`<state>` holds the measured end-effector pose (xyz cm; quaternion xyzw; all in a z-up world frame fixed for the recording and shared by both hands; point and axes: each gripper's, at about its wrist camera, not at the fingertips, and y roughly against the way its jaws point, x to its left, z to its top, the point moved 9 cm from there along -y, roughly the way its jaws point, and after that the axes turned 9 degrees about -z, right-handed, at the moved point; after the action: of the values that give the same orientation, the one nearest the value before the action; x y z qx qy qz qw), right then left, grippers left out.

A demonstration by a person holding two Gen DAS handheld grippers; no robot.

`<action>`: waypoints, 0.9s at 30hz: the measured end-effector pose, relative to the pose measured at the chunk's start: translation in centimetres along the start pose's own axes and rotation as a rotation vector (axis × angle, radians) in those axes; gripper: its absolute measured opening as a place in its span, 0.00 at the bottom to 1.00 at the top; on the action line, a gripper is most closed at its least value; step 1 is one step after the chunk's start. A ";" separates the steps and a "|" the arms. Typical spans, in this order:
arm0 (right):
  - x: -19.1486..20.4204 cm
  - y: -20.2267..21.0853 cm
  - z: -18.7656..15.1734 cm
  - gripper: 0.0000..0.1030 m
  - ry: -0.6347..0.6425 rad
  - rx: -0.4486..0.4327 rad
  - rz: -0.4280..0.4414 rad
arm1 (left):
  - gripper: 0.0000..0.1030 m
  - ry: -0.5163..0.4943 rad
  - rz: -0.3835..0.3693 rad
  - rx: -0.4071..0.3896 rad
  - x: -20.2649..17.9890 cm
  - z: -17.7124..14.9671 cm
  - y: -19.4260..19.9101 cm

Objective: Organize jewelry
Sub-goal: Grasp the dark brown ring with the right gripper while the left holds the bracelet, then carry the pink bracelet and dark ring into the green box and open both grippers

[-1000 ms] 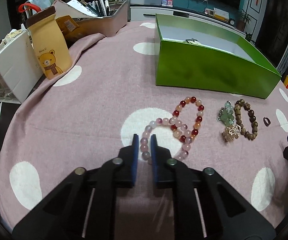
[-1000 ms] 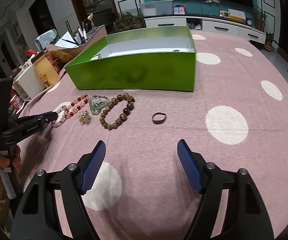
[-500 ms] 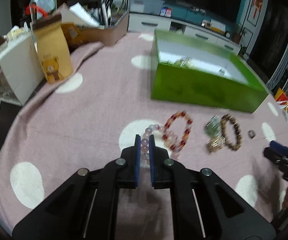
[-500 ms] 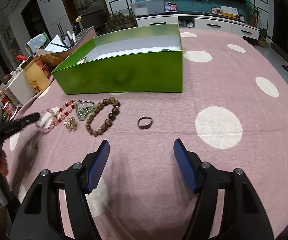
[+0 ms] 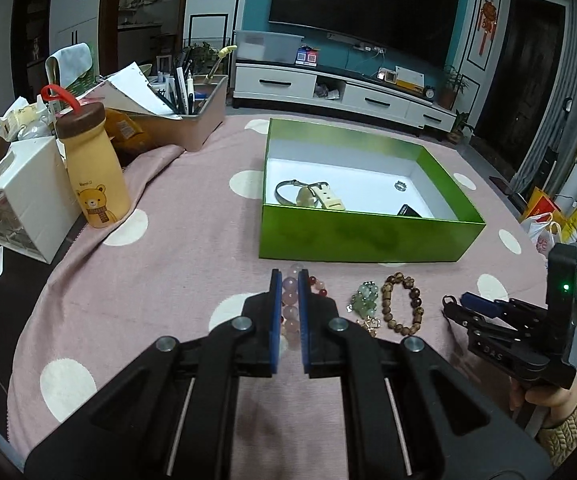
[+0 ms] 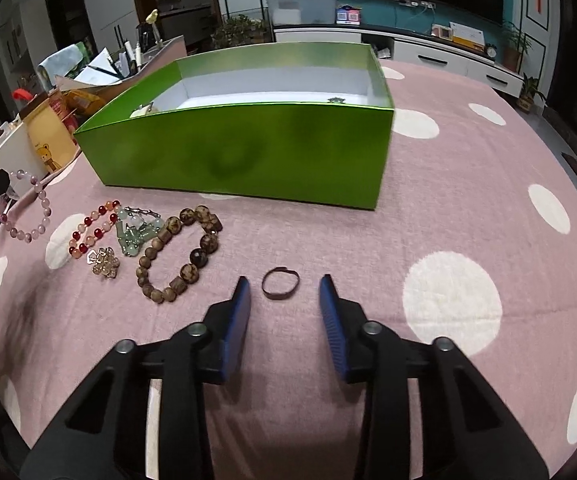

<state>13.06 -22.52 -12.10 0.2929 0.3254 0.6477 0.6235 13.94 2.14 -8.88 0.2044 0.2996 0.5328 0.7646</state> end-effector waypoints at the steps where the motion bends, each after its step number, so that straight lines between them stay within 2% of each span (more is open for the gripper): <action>1: 0.1 -0.1 0.1 0.27 0.010 0.001 -0.007 | 0.07 -0.002 -0.001 0.002 -0.1 0.0 0.0; 2: 0.1 -0.2 0.1 0.21 0.027 0.000 -0.025 | 0.07 -0.003 -0.002 0.003 -0.2 0.0 -0.1; 4: 0.2 -0.3 0.2 0.18 0.055 -0.002 -0.041 | 0.07 -0.003 -0.003 0.006 -0.3 0.0 -0.2; 11: -0.3 0.5 0.3 0.18 0.024 -0.014 -0.014 | 0.07 -0.006 -0.013 0.014 -0.7 0.2 -0.2; 21: -2.1 6.2 4.3 0.18 -0.006 -0.162 0.014 | 0.07 -0.026 -0.033 0.008 -1.9 1.9 -0.2; 27: -2.6 7.7 7.6 0.18 -0.015 -0.231 0.008 | 0.07 -0.073 -0.049 -0.007 -3.8 4.6 -0.9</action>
<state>14.37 -24.75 -1.28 0.2255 0.2427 0.6812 0.6529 16.71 -1.72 -5.18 0.2134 0.2746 0.5070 0.7887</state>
